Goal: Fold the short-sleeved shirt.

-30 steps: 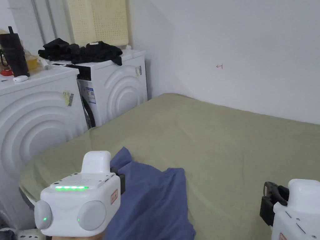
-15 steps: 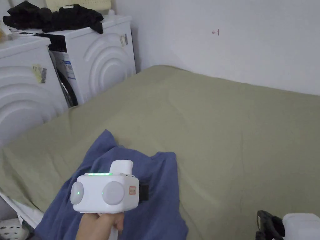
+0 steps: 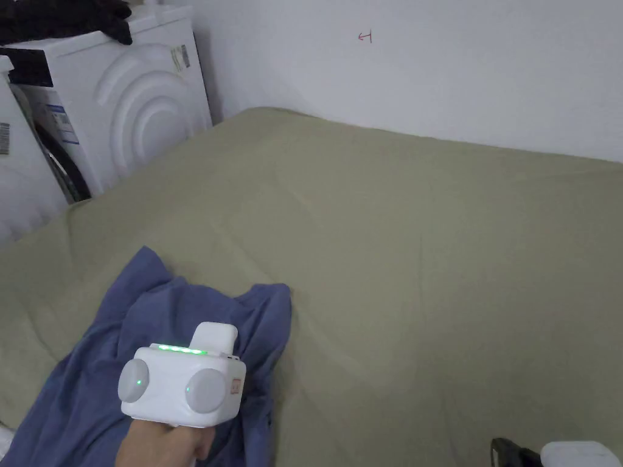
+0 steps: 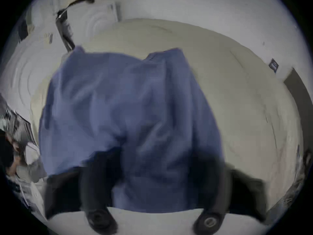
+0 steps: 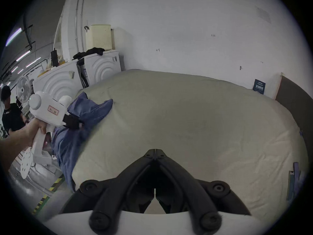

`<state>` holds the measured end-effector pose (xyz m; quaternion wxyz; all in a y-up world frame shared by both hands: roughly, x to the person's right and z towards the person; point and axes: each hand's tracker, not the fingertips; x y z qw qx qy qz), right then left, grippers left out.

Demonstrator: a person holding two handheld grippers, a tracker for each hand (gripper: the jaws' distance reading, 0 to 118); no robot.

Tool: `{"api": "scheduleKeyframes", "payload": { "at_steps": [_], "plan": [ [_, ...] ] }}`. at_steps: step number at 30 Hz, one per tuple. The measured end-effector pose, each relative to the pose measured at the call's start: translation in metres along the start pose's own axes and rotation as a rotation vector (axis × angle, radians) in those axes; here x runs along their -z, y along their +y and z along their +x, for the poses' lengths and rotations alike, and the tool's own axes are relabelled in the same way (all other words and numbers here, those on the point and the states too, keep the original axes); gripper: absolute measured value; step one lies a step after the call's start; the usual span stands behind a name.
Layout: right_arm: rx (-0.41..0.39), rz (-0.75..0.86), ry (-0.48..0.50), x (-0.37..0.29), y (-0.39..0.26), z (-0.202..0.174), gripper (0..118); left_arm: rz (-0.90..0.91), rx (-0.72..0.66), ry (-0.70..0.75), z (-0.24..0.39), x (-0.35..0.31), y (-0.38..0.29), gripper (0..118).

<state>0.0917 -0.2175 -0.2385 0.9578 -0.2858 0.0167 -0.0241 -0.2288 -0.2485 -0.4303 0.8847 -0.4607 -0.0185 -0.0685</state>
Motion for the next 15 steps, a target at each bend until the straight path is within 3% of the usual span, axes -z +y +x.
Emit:
{"api": "scheduleKeyframes", "payload": {
  "at_steps": [2, 6, 10, 15],
  "plan": [
    [0.009, 0.007, -0.023, -0.013, -0.002, 0.011, 2, -0.054, 0.022, -0.046, -0.002, -0.004, 0.005, 0],
    [0.038, 0.029, -0.075, -0.045, -0.007, 0.037, 2, 0.035, 0.057, -0.146, 0.008, -0.022, 0.033, 1],
    [0.073, 0.049, -0.138, -0.071, -0.009, 0.062, 2, 0.138, 0.152, -0.174, 0.074, -0.074, 0.056, 0],
    [0.126, 0.088, -0.223, -0.106, -0.012, 0.094, 2, 0.205, 0.213, -0.335, 0.165, -0.101, 0.1, 0]
  ]
}}
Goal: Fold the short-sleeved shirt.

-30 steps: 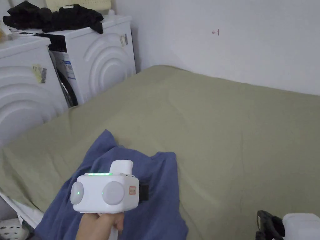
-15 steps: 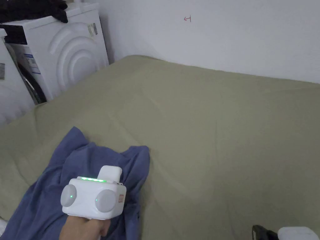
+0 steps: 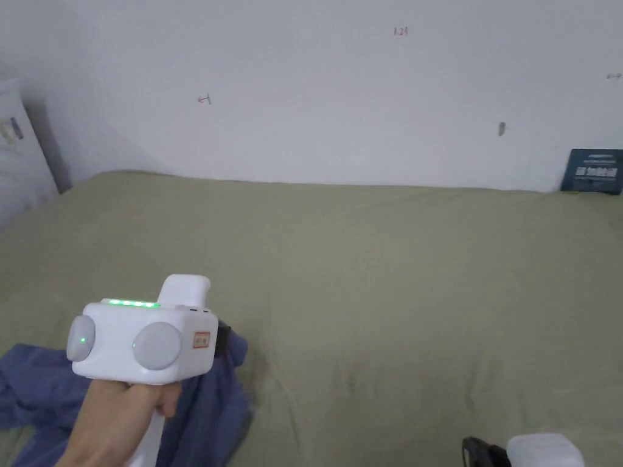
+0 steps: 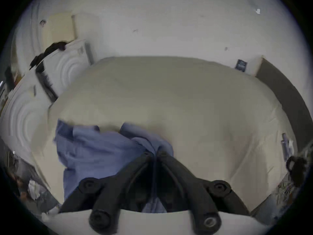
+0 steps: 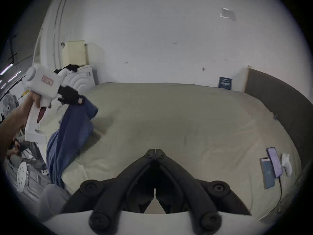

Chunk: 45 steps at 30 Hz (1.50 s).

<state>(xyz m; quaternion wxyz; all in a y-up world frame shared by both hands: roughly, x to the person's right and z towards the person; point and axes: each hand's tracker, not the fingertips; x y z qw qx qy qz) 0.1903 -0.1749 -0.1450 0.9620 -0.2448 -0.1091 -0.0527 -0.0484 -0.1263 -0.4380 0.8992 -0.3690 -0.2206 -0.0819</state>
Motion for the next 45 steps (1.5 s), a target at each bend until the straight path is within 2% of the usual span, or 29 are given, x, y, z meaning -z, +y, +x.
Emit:
{"api": "scheduleKeyframes", "payload": {
  "at_steps": [7, 12, 15, 17, 18, 19, 20, 21, 22, 23, 24, 25, 27, 30, 33, 37, 38, 39, 40, 41, 45],
  "plan": [
    [0.054, 0.001, -0.114, -0.017, -0.001, 0.052, 2, 0.029, 0.167, -0.232, 0.16, 0.034, 0.052, 0],
    [0.097, -0.014, -0.184, -0.021, -0.009, 0.081, 2, -0.003, 0.215, -0.41, 0.256, 0.07, 0.057, 0],
    [0.121, -0.034, -0.209, -0.019, -0.017, 0.093, 2, -0.091, 0.227, -0.453, 0.296, 0.105, 0.045, 1],
    [0.133, -0.046, -0.228, -0.018, -0.022, 0.098, 2, -0.148, 0.25, -0.421, 0.311, 0.133, 0.025, 1],
    [0.139, -0.051, -0.231, -0.017, -0.024, 0.1, 2, -0.165, 0.249, -0.41, 0.312, 0.143, 0.018, 6],
    [0.15, -0.059, -0.235, -0.015, -0.027, 0.103, 2, -0.175, 0.251, -0.405, 0.312, 0.154, 0.011, 20],
    [0.157, -0.069, -0.237, -0.014, -0.029, 0.105, 1, -0.184, 0.242, -0.393, 0.31, 0.161, 0.003, 75],
    [0.157, -0.076, -0.237, -0.012, -0.031, 0.107, 2, -0.199, 0.209, -0.363, 0.305, 0.163, 0.0, 113],
    [0.154, -0.085, -0.243, -0.01, -0.033, 0.107, 2, -0.191, 0.193, -0.371, 0.298, 0.164, -0.004, 118],
    [0.154, -0.089, -0.246, -0.009, -0.033, 0.107, 2, -0.187, 0.187, -0.379, 0.289, 0.162, -0.008, 118],
    [0.159, -0.088, -0.245, -0.01, -0.032, 0.107, 2, -0.13, 0.152, -0.407, 0.276, 0.147, -0.008, 118],
    [0.171, -0.077, -0.237, -0.011, -0.029, 0.107, 2, -0.12, 0.156, -0.388, 0.262, 0.135, -0.005, 111],
    [0.168, -0.053, -0.236, -0.015, -0.024, 0.102, 2, -0.098, 0.172, -0.351, 0.235, 0.105, -0.004, 111],
    [0.151, -0.006, -0.235, -0.029, -0.016, 0.093, 2, 0.036, 0.151, -0.271, 0.188, 0.03, -0.011, 111],
    [0.171, 0.06, -0.21, -0.049, -0.006, 0.085, 2, 0.169, 0.079, -0.253, 0.132, -0.052, -0.034, 111],
    [0.146, 0.123, -0.19, -0.073, 0.004, 0.07, 2, 0.328, 0.033, -0.066, 0.081, -0.142, -0.069, 108],
    [0.136, 0.148, -0.187, -0.079, 0.005, 0.066, 2, 0.389, 0.039, 0.009, 0.072, -0.161, -0.079, 99],
    [0.123, 0.17, -0.193, -0.085, 0.006, 0.061, 2, 0.398, 0.047, 0.091, 0.063, -0.172, -0.087, 80],
    [0.113, 0.186, -0.195, -0.09, 0.007, 0.057, 2, 0.428, 0.051, 0.124, 0.054, -0.18, -0.095, 46],
    [0.104, 0.199, -0.194, -0.096, 0.007, 0.053, 2, 0.458, 0.029, 0.137, 0.047, -0.19, -0.102, 0],
    [0.075, 0.231, -0.198, -0.111, 0.006, 0.037, 2, 0.486, -0.057, 0.119, 0.039, -0.23, -0.131, 0]
  ]
}}
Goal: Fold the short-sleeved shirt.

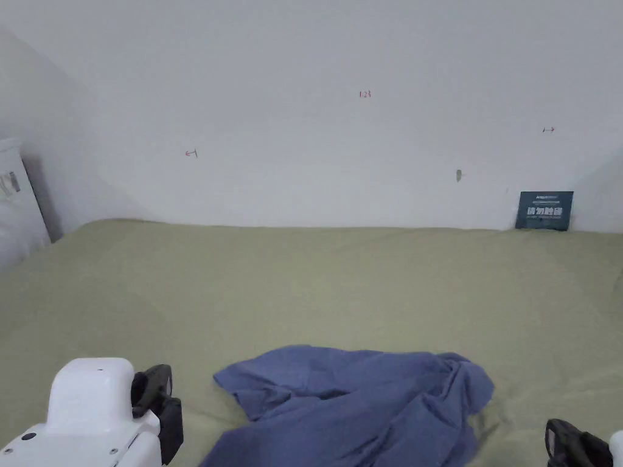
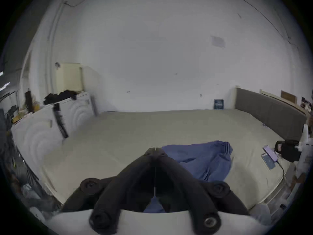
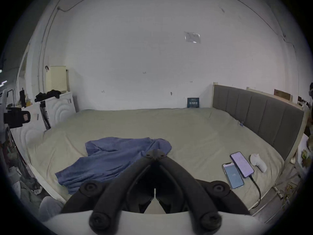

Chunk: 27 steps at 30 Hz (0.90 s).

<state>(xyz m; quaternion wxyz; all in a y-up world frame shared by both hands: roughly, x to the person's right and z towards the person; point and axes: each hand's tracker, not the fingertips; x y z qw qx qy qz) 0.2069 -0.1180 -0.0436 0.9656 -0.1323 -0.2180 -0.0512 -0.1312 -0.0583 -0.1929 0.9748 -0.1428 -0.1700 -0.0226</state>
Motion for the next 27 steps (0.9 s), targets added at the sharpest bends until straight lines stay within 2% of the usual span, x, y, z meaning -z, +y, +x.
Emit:
{"api": "scheduleKeyframes", "payload": {
  "at_steps": [3, 6, 10, 12, 16, 17, 18, 20, 22, 25, 27],
  "plan": [
    [-0.017, 0.009, 0.003, -0.006, -0.001, -0.007, 2, -0.012, -0.001, 0.048, -0.011, -0.005, -0.009, 0],
    [-0.02, 0.004, 0.015, -0.005, 0.0, -0.011, 2, -0.054, -0.026, 0.037, -0.017, -0.003, -0.012, 0],
    [-0.024, -0.002, 0.026, -0.003, -0.001, -0.015, 2, -0.16, -0.008, 0.041, -0.043, 0.028, -0.031, 0],
    [-0.023, -0.013, 0.032, 0.0, -0.004, -0.017, 2, -0.23, -0.003, 0.025, -0.051, 0.045, -0.044, 0],
    [-0.02, -0.067, 0.046, 0.012, -0.013, -0.02, 2, -0.488, -0.016, -0.019, -0.07, 0.102, -0.079, 0],
    [-0.016, -0.078, 0.05, 0.015, -0.016, -0.02, 2, -0.544, -0.037, -0.037, -0.076, 0.118, -0.087, 6],
    [-0.016, -0.089, 0.053, 0.017, -0.019, -0.021, 2, -0.584, -0.05, -0.028, -0.08, 0.13, -0.094, 29],
    [-0.018, -0.114, 0.045, 0.024, -0.023, -0.023, 2, -0.701, 0.005, -0.012, -0.088, 0.167, -0.116, 118],
    [-0.015, -0.137, 0.046, 0.03, -0.026, -0.025, 2, -0.724, 0.001, -0.028, -0.092, 0.185, -0.135, 111],
    [-0.007, -0.169, 0.052, 0.041, -0.029, -0.026, 2, -0.817, 0.097, 0.039, -0.073, 0.195, -0.153, 111],
    [0.01, -0.188, 0.066, 0.049, -0.028, -0.027, 2, -0.845, 0.097, 0.049, -0.072, 0.205, -0.165, 111]
  ]
}}
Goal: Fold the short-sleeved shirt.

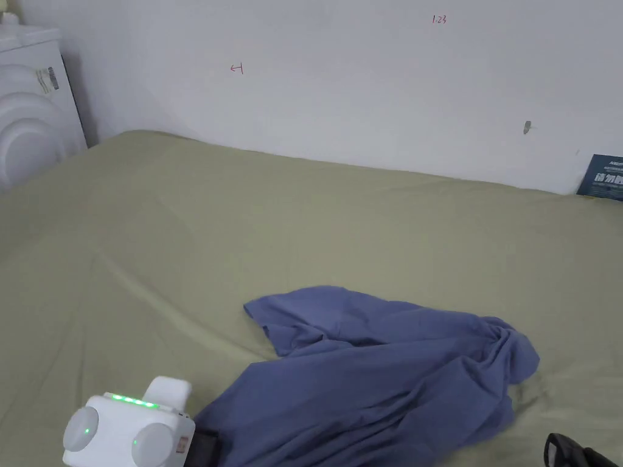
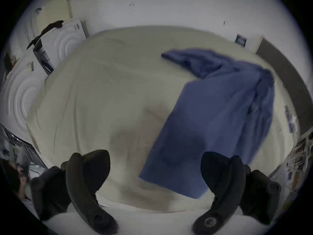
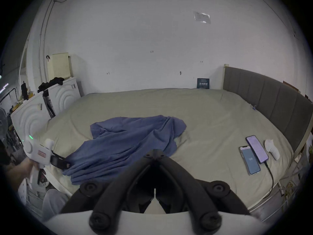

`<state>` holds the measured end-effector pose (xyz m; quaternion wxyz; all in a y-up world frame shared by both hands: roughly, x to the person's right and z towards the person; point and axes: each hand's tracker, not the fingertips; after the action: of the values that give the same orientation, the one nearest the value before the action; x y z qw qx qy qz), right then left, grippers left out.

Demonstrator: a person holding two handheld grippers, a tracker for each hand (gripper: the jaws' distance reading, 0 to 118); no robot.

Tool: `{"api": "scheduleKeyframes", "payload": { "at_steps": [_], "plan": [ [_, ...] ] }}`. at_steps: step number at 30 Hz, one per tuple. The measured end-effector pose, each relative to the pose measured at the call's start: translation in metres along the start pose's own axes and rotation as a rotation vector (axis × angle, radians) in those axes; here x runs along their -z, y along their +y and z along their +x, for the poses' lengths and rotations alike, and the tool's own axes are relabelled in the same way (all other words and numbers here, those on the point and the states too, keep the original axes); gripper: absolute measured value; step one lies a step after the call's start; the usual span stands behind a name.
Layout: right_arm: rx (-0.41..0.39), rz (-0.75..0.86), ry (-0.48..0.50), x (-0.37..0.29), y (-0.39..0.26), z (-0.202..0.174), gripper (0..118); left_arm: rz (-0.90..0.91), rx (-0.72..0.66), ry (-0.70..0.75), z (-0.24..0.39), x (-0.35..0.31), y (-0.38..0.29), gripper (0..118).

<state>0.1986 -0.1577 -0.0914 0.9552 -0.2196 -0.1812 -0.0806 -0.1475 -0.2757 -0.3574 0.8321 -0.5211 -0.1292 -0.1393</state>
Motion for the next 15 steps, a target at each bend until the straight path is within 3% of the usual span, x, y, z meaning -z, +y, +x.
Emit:
{"api": "scheduleKeyframes", "payload": {
  "at_steps": [2, 3, 4, 5, 10, 14, 15],
  "plan": [
    [-0.003, -0.024, 0.001, 0.009, 0.004, 0.0, 2, -0.035, -0.061, -0.043, -0.001, 0.0, 0.003, 103],
    [-0.01, -0.04, -0.012, 0.015, 0.006, 0.002, 2, -0.023, -0.039, -0.031, -0.002, -0.009, 0.005, 85],
    [-0.007, -0.048, -0.022, 0.021, 0.008, 0.005, 2, -0.004, -0.022, -0.05, -0.003, -0.015, 0.006, 54],
    [-0.001, -0.055, -0.021, 0.029, 0.012, 0.011, 2, 0.055, -0.005, -0.041, -0.001, -0.026, 0.006, 0],
    [-0.039, -0.134, -0.042, 0.098, 0.033, 0.045, 2, 0.053, -0.01, -0.141, -0.011, -0.007, 0.011, 0],
    [0.045, -0.262, 0.001, 0.185, 0.064, 0.089, 2, 0.057, -0.045, -0.157, -0.025, 0.01, 0.006, 0],
    [0.053, -0.273, -0.031, 0.202, 0.068, 0.096, 2, 0.054, -0.045, -0.158, -0.027, 0.014, 0.007, 0]
  ]
}}
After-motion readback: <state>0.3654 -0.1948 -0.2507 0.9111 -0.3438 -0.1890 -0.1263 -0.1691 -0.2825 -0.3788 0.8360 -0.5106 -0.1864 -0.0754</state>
